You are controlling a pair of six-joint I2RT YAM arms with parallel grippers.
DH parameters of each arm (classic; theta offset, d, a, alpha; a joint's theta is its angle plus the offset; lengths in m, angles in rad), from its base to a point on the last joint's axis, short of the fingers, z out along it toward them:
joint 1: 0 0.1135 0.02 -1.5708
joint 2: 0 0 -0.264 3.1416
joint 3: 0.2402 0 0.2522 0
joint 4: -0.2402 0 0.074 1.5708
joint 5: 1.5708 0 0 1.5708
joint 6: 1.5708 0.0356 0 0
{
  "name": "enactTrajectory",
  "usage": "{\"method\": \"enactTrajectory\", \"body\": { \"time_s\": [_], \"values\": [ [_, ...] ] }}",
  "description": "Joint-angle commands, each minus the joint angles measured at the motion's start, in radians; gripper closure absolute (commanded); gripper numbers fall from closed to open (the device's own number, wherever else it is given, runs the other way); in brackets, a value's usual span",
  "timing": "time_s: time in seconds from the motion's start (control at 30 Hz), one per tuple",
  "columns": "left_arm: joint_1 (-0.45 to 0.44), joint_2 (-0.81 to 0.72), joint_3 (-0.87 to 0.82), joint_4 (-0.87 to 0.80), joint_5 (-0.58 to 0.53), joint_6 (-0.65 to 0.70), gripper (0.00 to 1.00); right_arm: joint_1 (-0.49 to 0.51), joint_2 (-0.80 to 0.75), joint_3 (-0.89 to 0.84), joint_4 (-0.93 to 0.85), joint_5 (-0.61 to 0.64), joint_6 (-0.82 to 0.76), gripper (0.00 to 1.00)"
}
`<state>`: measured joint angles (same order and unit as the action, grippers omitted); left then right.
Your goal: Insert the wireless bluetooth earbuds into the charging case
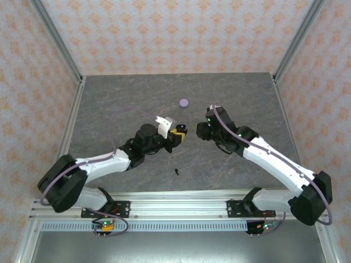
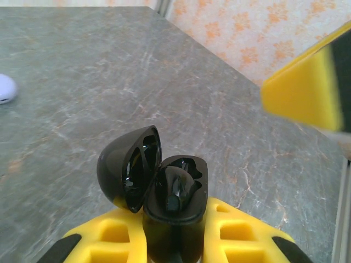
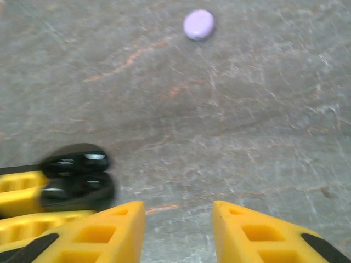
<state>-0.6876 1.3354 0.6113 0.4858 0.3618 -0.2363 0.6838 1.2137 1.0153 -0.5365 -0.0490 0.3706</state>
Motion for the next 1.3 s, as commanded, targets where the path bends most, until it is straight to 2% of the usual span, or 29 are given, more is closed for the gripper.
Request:
{"method": "enactTrajectory", "body": {
  "time_s": [0.0, 0.13, 0.3, 0.4, 0.53, 0.7, 0.9, 1.27],
  "values": [
    [-0.009, -0.130, -0.029, -0.167, -0.124, 0.014, 0.85, 0.000, 0.047, -0.019, -0.067, -0.060, -0.001, 0.62],
    [-0.010, -0.321, -0.085, -0.310, -0.209, 0.014, 0.84, 0.014, 0.086, -0.075, -0.028, -0.227, -0.023, 0.60],
    [-0.010, -0.524, -0.105, -0.528, -0.340, -0.027, 0.81, 0.101, 0.157, -0.119, 0.035, -0.281, 0.002, 0.58],
    [-0.010, -0.584, -0.092, -0.640, -0.369, -0.053, 0.81, 0.169, 0.207, -0.118, 0.068, -0.298, -0.008, 0.57],
    [-0.010, -0.635, -0.088, -0.721, -0.399, -0.084, 0.82, 0.247, 0.300, -0.058, 0.029, -0.262, -0.057, 0.57],
    [-0.008, -0.670, -0.087, -0.785, -0.421, -0.108, 0.83, 0.297, 0.413, 0.039, -0.053, -0.233, -0.115, 0.58],
    [-0.009, -0.707, -0.086, -0.824, -0.439, -0.118, 0.82, 0.312, 0.498, 0.110, -0.104, -0.227, -0.164, 0.65],
    [-0.007, -0.718, -0.087, -0.842, -0.449, -0.119, 0.82, 0.319, 0.576, 0.167, -0.173, -0.282, -0.228, 0.66]
  ]
}}
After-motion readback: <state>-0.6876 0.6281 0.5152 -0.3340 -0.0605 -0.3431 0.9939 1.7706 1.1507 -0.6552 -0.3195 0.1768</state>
